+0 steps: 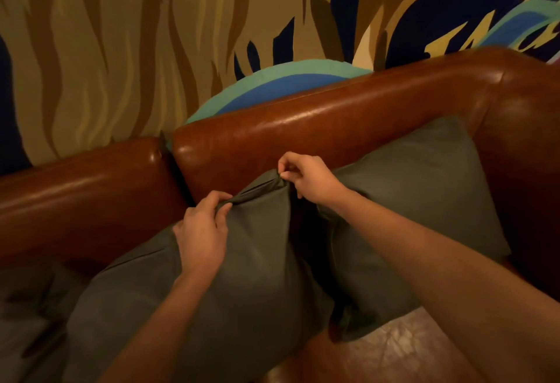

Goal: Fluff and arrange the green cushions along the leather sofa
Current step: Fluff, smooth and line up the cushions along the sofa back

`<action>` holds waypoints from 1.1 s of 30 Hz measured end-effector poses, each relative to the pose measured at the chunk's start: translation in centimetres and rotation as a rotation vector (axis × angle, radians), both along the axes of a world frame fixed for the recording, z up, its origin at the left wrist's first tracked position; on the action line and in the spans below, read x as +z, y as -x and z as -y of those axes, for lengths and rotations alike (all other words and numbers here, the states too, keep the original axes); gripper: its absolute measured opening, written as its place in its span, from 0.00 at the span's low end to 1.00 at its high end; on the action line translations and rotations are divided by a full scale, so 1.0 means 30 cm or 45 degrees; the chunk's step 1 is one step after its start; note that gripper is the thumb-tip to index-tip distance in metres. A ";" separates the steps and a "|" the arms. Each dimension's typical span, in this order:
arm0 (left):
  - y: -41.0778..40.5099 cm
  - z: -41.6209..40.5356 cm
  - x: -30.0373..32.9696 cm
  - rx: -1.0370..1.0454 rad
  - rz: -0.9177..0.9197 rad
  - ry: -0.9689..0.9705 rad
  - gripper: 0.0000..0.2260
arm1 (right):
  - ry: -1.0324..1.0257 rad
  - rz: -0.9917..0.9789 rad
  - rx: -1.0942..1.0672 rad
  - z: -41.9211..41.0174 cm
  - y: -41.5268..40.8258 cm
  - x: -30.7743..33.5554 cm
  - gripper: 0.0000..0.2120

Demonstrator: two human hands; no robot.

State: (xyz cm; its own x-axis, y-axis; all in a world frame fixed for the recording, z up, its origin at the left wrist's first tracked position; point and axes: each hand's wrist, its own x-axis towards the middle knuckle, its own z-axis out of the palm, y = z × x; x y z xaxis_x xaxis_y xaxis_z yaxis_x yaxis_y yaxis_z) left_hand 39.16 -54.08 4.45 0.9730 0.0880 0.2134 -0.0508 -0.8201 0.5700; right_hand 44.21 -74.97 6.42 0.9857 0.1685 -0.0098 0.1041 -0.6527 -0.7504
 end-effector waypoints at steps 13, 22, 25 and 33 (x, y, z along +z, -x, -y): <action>-0.111 0.116 0.054 -0.339 -0.069 -0.142 0.09 | -0.063 -0.218 -0.075 0.032 0.004 -0.017 0.16; -0.137 0.142 0.079 -0.533 -0.143 -0.243 0.18 | 0.196 -0.056 0.225 0.048 0.003 0.022 0.14; -0.162 0.189 0.101 -0.540 -0.151 -0.159 0.15 | 0.252 -0.041 0.180 0.034 0.021 0.016 0.16; -0.228 0.146 0.104 -0.399 -0.101 0.000 0.06 | 0.058 -0.566 0.205 -0.050 0.198 -0.147 0.54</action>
